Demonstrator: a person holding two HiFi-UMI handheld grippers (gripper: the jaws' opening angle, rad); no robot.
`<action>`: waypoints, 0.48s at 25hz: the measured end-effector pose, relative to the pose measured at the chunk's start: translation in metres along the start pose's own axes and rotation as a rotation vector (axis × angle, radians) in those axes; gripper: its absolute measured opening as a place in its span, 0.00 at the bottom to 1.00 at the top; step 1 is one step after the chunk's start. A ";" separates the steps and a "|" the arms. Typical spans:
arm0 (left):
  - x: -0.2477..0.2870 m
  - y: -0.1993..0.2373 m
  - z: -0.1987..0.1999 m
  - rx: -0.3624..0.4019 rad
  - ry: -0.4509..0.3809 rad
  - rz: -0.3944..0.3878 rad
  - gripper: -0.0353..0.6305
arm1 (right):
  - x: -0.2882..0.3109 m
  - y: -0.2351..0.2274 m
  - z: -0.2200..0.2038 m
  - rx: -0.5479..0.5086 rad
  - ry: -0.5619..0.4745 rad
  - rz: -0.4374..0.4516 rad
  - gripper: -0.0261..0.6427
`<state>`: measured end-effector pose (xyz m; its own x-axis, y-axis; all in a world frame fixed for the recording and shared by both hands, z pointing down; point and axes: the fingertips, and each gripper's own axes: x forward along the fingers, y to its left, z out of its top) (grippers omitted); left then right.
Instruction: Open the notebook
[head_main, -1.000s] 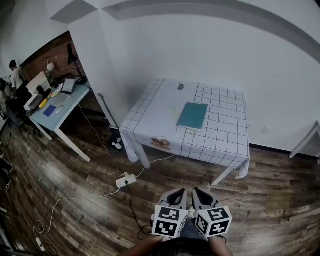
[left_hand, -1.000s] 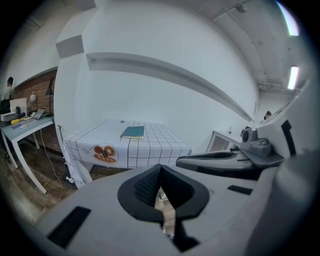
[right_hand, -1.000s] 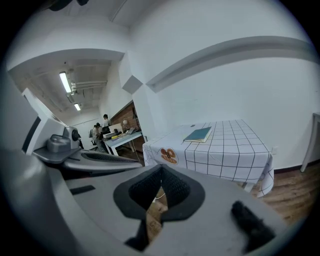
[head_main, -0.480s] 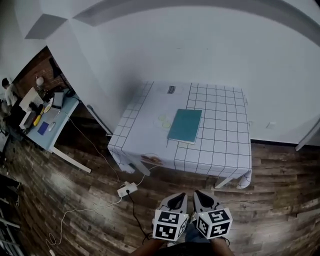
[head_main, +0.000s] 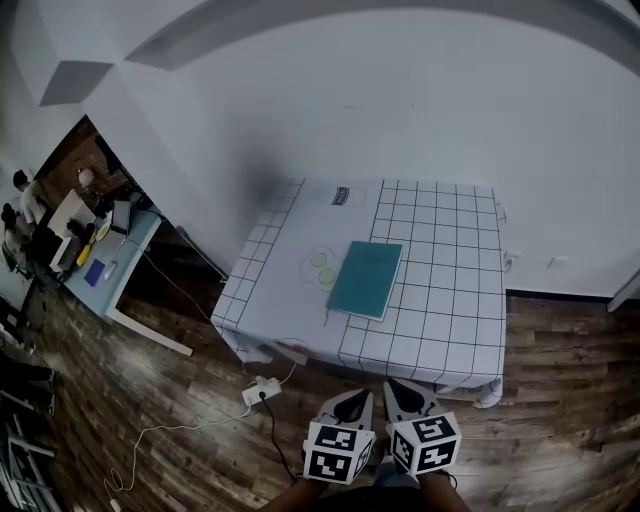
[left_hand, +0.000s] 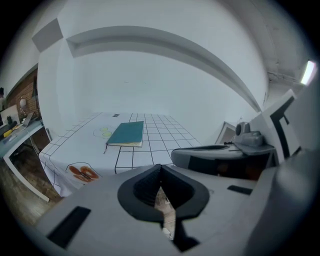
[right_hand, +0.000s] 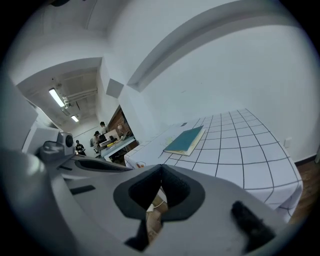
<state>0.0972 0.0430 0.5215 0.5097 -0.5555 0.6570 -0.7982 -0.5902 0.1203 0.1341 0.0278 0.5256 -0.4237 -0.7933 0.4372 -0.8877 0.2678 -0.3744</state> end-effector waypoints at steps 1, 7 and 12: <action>0.003 0.000 0.004 0.002 0.000 0.006 0.07 | 0.003 -0.004 0.004 -0.001 0.002 0.005 0.06; 0.007 -0.002 0.025 0.017 -0.013 0.028 0.07 | 0.005 -0.018 0.022 0.007 -0.019 0.016 0.06; 0.010 0.002 0.033 0.023 -0.031 0.039 0.07 | 0.005 -0.017 0.029 0.005 -0.036 0.022 0.06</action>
<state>0.1111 0.0172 0.5037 0.4881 -0.5965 0.6371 -0.8105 -0.5807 0.0773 0.1524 0.0030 0.5104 -0.4364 -0.8064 0.3991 -0.8772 0.2826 -0.3881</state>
